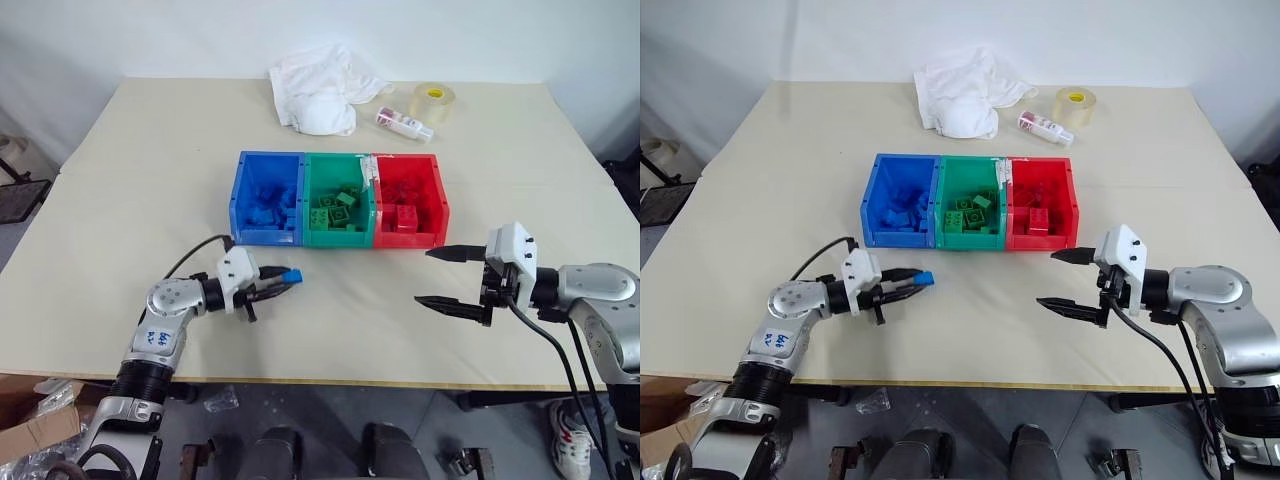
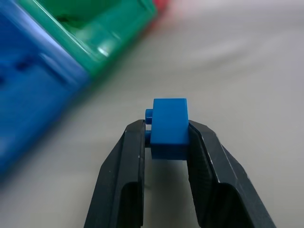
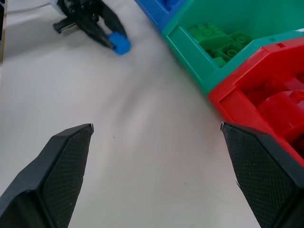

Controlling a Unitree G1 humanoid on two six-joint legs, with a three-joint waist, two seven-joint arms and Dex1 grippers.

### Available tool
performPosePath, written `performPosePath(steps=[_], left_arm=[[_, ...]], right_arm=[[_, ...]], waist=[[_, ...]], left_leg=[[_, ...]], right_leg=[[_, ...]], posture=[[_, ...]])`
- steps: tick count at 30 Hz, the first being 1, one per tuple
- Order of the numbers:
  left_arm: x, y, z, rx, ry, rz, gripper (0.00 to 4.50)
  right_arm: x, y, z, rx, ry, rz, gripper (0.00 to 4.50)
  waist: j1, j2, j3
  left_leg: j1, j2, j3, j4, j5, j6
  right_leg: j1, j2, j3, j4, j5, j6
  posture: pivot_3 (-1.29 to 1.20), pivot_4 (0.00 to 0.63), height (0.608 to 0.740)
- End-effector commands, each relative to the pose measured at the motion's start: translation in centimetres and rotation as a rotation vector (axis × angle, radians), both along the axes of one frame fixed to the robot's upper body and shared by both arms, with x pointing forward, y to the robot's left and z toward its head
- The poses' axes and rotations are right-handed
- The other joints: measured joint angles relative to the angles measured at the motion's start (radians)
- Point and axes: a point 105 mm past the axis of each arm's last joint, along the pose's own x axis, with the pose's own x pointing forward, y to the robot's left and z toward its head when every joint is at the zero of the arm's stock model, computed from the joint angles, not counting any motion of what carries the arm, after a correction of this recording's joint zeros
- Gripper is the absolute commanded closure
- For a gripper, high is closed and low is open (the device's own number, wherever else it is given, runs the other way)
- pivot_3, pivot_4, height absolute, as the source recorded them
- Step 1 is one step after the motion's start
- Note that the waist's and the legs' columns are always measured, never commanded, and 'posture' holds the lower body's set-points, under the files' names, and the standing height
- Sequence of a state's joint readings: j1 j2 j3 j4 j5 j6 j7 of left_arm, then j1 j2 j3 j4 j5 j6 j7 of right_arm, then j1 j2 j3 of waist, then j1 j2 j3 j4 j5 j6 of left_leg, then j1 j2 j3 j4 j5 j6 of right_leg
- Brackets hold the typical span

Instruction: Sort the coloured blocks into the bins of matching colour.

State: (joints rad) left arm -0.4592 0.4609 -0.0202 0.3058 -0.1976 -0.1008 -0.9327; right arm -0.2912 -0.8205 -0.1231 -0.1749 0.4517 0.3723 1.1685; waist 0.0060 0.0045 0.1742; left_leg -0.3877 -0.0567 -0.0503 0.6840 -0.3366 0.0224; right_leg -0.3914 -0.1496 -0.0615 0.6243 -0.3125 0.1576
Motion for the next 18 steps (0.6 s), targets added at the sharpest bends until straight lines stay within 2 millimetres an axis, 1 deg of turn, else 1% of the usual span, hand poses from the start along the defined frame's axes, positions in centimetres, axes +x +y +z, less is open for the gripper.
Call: performPosePath(steps=[1,2,4,6,8,11,16,17,18], left_arm=[[2.7,1.7,7.1,-0.154,-0.174,0.178,3.64],[3.4,2.3,7.9,-0.167,-0.187,0.227,3.64],[5.0,3.3,9.0,-0.194,-0.180,0.321,3.64],[6.3,3.9,9.6,-0.227,-0.159,0.384,3.64],[6.9,3.6,9.6,-0.227,-0.143,0.379,2.88],[7.2,2.8,9.6,-0.228,-0.135,0.347,1.97],[6.8,1.7,10.1,-0.239,-0.148,0.272,0.38],[6.6,1.6,10.2,-0.239,-0.152,0.258,0.08],[6.4,1.6,10.3,-0.233,-0.159,0.245,0.01]], right_arm=[[-0.4,0.1,1.1,0.003,-0.048,0.010,0.00],[-0.4,0.1,1.1,0.004,-0.048,0.011,0.00],[-0.2,0.2,1.1,0.006,-0.048,0.013,0.00],[0.0,0.4,1.1,0.009,-0.050,0.017,0.00],[0.2,0.6,1.2,0.012,-0.052,0.023,0.00],[0.4,0.8,1.2,0.013,-0.054,0.029,0.00],[0.6,0.9,1.3,0.014,-0.057,0.034,0.00],[0.6,0.9,1.3,0.015,-0.057,0.034,0.00],[0.6,0.9,1.3,0.015,-0.056,0.035,0.00]], waist=[[0.005,-0.002,0.001],[0.008,-0.002,0.001],[0.011,-0.002,0.001],[0.014,-0.002,0.001],[0.014,-0.002,0.001],[0.014,-0.003,0.002],[0.017,-0.004,0.003],[0.017,-0.004,0.003],[0.016,-0.004,0.003]], left_leg=[[0.000,0.000,0.000,0.000,0.000,0.000],[0.000,0.000,0.000,0.001,0.000,0.000],[0.000,0.000,0.000,0.001,0.000,0.000],[0.000,-0.001,0.000,0.001,0.000,0.000],[0.000,-0.002,0.000,0.000,0.000,0.000],[0.000,-0.003,0.000,0.000,0.000,0.000],[-0.001,-0.002,0.000,0.001,0.000,0.000],[-0.001,-0.002,0.000,0.001,0.000,0.000],[-0.001,-0.002,0.000,0.001,0.000,0.000]], right_leg=[[0.000,0.000,0.000,0.000,0.000,0.000],[0.000,0.000,0.000,0.000,0.000,0.000],[0.000,0.000,0.000,0.000,0.000,0.000],[0.000,0.000,0.000,0.001,0.000,0.000],[0.000,0.000,0.000,0.001,0.000,0.000],[-0.001,0.000,-0.001,0.001,0.000,0.000],[-0.001,0.000,-0.001,0.001,0.000,0.000],[-0.001,0.000,-0.001,0.001,0.000,0.000],[-0.001,0.000,-0.001,0.001,0.000,0.000]], posture=[[0.00,0.150,0.740],[0.00,0.150,0.740],[0.00,0.150,0.740],[0.00,0.150,0.740],[0.00,0.150,0.740],[0.00,0.150,0.740],[0.00,0.150,0.740],[0.00,0.150,0.740],[0.00,0.150,0.740]])
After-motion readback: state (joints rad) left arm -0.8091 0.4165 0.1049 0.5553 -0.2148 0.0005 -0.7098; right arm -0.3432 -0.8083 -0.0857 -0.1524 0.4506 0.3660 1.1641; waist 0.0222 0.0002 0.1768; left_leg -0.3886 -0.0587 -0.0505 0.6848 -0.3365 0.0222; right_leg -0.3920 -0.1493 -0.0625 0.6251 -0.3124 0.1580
